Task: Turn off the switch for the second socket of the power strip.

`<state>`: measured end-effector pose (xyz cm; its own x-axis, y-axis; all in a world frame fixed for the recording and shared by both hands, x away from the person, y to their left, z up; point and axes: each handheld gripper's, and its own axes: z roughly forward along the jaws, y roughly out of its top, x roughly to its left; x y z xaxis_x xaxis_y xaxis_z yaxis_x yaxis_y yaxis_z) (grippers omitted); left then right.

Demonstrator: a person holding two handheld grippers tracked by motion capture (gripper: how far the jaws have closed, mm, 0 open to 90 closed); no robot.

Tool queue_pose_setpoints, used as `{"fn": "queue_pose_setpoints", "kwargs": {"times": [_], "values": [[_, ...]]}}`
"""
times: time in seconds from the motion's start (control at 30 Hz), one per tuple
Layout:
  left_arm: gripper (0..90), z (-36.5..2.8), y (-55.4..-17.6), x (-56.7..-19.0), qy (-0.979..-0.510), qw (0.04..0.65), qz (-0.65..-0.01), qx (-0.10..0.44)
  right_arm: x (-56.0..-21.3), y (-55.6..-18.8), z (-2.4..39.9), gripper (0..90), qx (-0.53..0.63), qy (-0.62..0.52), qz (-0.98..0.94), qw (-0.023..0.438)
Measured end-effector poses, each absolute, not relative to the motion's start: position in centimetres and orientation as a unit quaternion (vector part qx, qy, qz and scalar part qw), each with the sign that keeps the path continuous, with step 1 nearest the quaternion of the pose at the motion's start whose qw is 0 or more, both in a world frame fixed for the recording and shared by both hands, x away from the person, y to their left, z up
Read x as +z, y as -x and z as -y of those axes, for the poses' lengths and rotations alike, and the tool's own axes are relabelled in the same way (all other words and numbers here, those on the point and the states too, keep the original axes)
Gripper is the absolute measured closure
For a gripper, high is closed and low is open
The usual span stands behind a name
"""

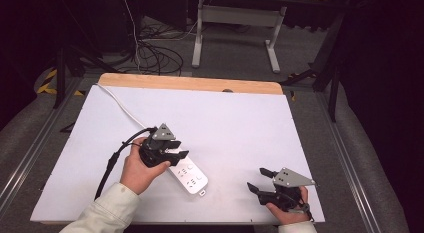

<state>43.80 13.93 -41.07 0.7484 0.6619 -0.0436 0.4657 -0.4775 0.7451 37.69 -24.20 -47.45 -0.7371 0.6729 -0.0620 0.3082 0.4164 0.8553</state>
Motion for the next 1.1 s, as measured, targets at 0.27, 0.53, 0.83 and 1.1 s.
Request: {"fn": "queue_pose_setpoints", "kwargs": {"times": [0.27, 0.53, 0.83, 1.1], "values": [[30.2, -14.7, -42.9, -40.0, -0.844, 0.41, -0.319, 0.135, -47.4, -37.7, 24.2, 33.9, 0.449, -0.3, -0.817, 0.203], [21.6, -16.2, -42.1, -38.9, -0.837, 0.419, -0.317, 0.15, -47.5, -37.7, 24.1, 34.3, 0.447, -0.301, -0.818, 0.203], [15.5, -18.8, -40.2, -37.9, -0.834, 0.414, -0.31, 0.195, -47.5, -37.7, 24.1, 34.3, 0.446, -0.303, -0.817, 0.203], [12.8, -21.3, -39.2, -38.1, -0.818, 0.431, -0.323, 0.202, -47.5, -37.7, 24.0, 34.3, 0.443, -0.304, -0.818, 0.204]]}}
